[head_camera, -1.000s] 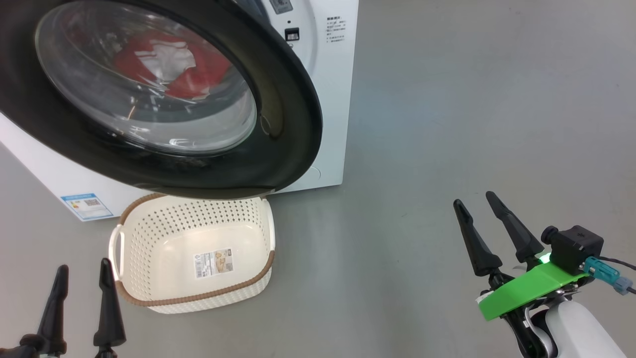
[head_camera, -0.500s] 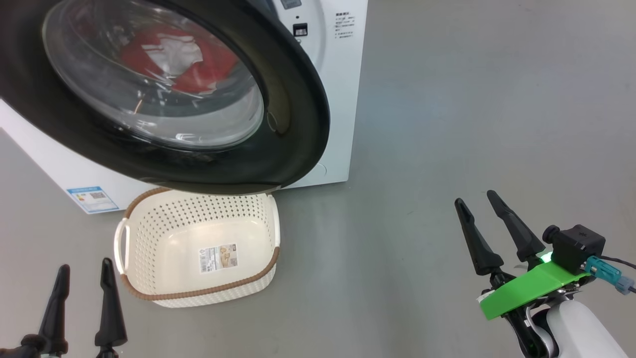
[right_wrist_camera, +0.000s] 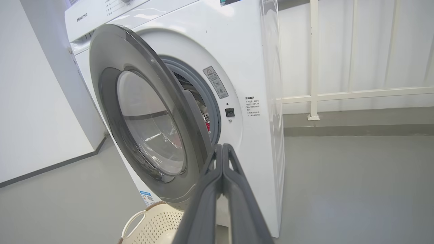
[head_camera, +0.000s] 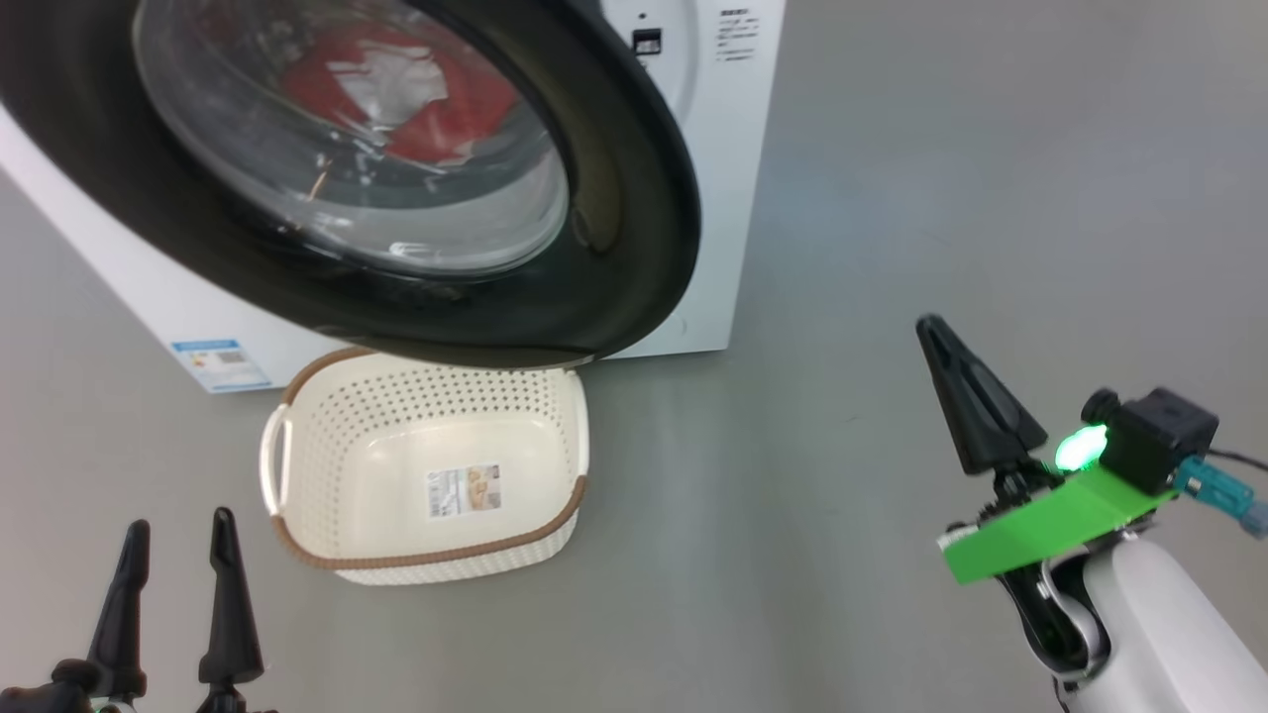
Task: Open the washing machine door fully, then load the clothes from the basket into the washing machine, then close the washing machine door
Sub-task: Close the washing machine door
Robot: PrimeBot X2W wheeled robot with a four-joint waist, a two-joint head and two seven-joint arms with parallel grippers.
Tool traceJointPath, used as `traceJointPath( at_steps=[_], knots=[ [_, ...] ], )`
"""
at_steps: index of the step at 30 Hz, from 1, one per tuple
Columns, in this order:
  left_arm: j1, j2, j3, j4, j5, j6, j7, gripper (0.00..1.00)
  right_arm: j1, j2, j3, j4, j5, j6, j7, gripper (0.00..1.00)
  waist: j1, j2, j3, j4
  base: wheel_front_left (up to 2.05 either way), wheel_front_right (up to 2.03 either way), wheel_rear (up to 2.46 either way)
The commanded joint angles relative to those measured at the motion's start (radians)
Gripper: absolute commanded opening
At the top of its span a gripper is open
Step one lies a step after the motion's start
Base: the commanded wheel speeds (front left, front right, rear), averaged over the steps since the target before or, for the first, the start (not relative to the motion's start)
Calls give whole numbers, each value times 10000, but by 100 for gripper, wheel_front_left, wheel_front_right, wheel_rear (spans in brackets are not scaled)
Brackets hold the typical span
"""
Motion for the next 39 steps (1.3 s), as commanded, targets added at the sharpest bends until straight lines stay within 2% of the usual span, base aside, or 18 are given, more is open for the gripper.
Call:
traceJointPath(
  at_steps=[1,18,29,39],
  knots=[
    [-384,71,290,-269,-50,-64,-80,100,-363,-50,298,-357,320,16,-46,0,0,0,102,205,0,0,0],
    [-1192,75,37,-255,-336,-102,-80,100,-2994,-641,2375,325,277,16,-46,0,0,0,1607,1498,0,0,0],
    [-1717,221,-201,-256,-562,-104,-80,100,-4594,-904,3274,1257,426,16,-46,0,0,0,2400,1855,0,0,0],
    [-2018,236,-341,-180,-668,-105,-80,100,-5707,-1242,3569,1813,550,16,-46,0,0,0,2853,2101,0,0,0]
  ],
)
